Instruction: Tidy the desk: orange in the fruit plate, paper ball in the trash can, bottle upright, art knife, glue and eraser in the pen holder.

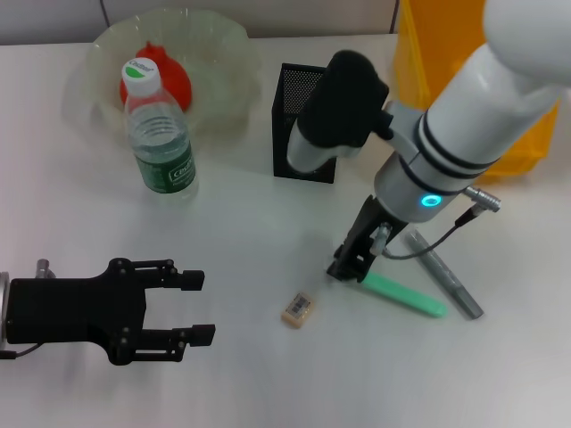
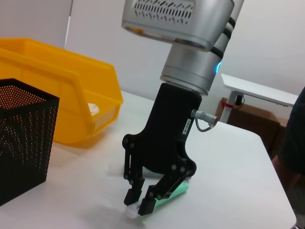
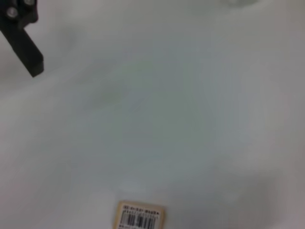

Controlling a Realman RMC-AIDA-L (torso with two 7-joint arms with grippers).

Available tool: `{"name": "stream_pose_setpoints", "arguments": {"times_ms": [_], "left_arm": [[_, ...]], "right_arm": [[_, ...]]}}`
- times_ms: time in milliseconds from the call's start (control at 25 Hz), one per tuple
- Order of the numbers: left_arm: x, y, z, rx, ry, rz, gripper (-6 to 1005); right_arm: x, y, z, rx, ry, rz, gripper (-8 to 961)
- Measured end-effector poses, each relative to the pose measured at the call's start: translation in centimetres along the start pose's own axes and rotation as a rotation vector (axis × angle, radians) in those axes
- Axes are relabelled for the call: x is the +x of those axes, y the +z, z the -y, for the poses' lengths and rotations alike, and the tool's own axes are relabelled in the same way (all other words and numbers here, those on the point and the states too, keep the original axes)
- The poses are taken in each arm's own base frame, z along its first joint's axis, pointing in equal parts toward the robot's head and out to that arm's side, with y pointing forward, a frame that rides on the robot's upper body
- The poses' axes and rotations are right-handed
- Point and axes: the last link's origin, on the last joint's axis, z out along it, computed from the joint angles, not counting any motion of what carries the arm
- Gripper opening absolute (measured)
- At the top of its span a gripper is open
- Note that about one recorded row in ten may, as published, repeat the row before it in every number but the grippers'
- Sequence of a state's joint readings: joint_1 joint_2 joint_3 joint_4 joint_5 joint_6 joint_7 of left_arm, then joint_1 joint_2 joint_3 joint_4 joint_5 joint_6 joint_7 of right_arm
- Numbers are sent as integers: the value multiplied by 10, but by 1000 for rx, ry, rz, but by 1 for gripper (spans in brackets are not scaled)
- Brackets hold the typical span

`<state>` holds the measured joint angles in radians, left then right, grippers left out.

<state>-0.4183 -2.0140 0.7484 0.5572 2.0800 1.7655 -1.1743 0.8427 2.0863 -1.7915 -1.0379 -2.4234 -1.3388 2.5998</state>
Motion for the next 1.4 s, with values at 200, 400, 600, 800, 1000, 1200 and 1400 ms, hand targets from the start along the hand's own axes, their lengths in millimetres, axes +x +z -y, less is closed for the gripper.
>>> {"name": "stream_pose_setpoints", "arguments": {"times_ms": [200, 400, 600, 800, 1000, 1200, 1400], "left_arm": [[1, 0, 0, -3, -1, 0, 729], [1, 0, -1, -7, -3, -3, 729], [1, 0, -1, -8, -1, -5, 729], [1, 3, 0, -10, 0, -3, 729], [1, 5, 0, -13, 6, -3, 730], [0, 8, 0, -11, 3, -2, 730], [-1, 7, -2, -13, -5, -5, 730]], "right_arm": [[-2, -46, 17, 6, 74, 229, 172], [27, -96, 57, -79, 271, 722, 181], [65, -98, 88, -140, 312, 1276, 190], [68, -59, 90, -14, 343, 1427, 199], [46, -34, 95, 68, 351, 1345, 208], [32, -23, 99, 80, 378, 1262, 217], [34, -25, 97, 30, 373, 1224, 396]]}}
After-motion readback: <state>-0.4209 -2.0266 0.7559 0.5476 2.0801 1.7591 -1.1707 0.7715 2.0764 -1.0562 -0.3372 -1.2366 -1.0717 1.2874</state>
